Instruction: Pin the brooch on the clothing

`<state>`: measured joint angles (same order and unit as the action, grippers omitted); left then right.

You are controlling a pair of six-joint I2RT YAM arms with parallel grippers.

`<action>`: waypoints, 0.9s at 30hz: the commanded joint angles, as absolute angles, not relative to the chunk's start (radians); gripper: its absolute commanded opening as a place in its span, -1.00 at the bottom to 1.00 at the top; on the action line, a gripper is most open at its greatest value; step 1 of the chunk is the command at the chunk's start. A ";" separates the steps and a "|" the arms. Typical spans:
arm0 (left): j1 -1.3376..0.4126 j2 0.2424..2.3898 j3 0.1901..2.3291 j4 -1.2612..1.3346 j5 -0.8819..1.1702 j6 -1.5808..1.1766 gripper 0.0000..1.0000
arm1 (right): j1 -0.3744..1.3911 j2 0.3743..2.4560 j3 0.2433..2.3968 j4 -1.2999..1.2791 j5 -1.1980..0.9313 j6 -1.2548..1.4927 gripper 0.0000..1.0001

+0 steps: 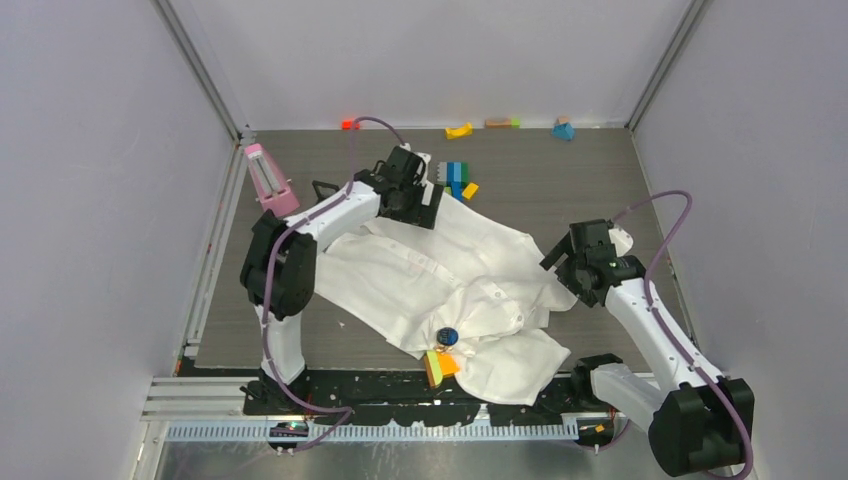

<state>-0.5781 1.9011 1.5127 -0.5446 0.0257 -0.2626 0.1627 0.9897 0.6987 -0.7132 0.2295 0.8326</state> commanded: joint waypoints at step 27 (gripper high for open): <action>-0.499 2.383 1.956 -0.446 -0.067 -0.152 0.52 | 0.155 1.003 0.534 -0.536 0.151 1.004 0.08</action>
<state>-0.4973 2.3466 1.9049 -0.4309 -0.0769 -0.1856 0.1596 1.0210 0.5507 -0.6025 0.1535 0.9630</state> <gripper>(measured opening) 0.884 0.569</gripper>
